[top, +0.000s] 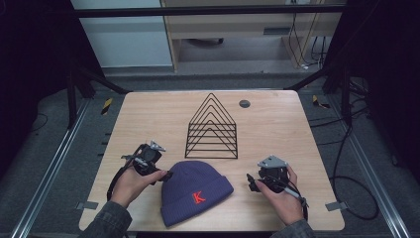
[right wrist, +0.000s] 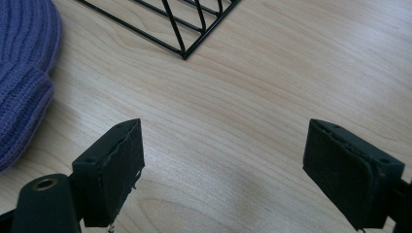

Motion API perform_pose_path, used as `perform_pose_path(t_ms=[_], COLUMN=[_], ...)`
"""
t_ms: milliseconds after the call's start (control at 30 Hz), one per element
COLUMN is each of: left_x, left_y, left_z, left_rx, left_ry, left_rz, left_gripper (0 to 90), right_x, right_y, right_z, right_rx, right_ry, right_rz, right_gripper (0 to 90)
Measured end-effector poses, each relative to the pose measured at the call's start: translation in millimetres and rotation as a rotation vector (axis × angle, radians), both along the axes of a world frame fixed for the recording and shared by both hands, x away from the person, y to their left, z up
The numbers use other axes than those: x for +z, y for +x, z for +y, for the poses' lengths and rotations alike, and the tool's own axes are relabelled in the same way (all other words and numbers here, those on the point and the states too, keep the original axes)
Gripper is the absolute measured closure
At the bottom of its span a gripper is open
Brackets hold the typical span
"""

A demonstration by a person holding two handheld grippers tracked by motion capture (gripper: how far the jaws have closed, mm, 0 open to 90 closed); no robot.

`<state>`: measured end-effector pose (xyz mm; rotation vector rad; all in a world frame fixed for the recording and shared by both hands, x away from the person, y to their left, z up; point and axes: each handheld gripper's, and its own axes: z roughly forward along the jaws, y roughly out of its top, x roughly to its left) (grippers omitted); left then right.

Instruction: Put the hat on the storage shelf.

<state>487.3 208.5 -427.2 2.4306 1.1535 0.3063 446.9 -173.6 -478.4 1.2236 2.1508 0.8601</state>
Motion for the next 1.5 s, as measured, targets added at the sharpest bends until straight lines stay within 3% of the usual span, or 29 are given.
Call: perform_pose_path(t_ms=[167,233,400,767,933,1233,1500], left_x=[-7.4,-11.8,-20.7,-28.8,-30.0,-36.0,-39.7], left_y=[0.3,0.4,2.5,15.7,17.7,20.8,21.5], left_z=[-6.8,-10.9,-14.6,-17.9,-16.4,-16.3,-20.0], left_rx=[-0.004,-0.002,0.004,0.046,0.051,0.048,0.037], left_ry=[0.007,-0.012,-0.024,-0.022,-0.033,-0.038,-0.053], left_rz=[0.029,0.044,0.077,0.092,0.093,0.124,0.124], left_gripper=[32.4,35.6,36.3,36.4,42.0,43.9,54.6], right_x=[0.6,0.1,-0.1,-0.5,-0.4,-0.4,0.1], right_y=[0.1,0.2,-0.6,-0.4,-0.6,-0.6,-0.1], right_z=[-0.9,-0.5,0.3,0.9,1.7,2.1,3.0], right_rx=[-0.005,-0.002,-0.001,0.004,0.009,0.008,0.016], right_ry=[0.002,0.0,0.0,-0.002,-0.006,-0.008,-0.02], right_rz=[0.002,0.002,0.003,0.01,0.011,0.015,0.006], right_gripper=[15.0,14.9,14.8,14.7,14.6,14.5,14.5])
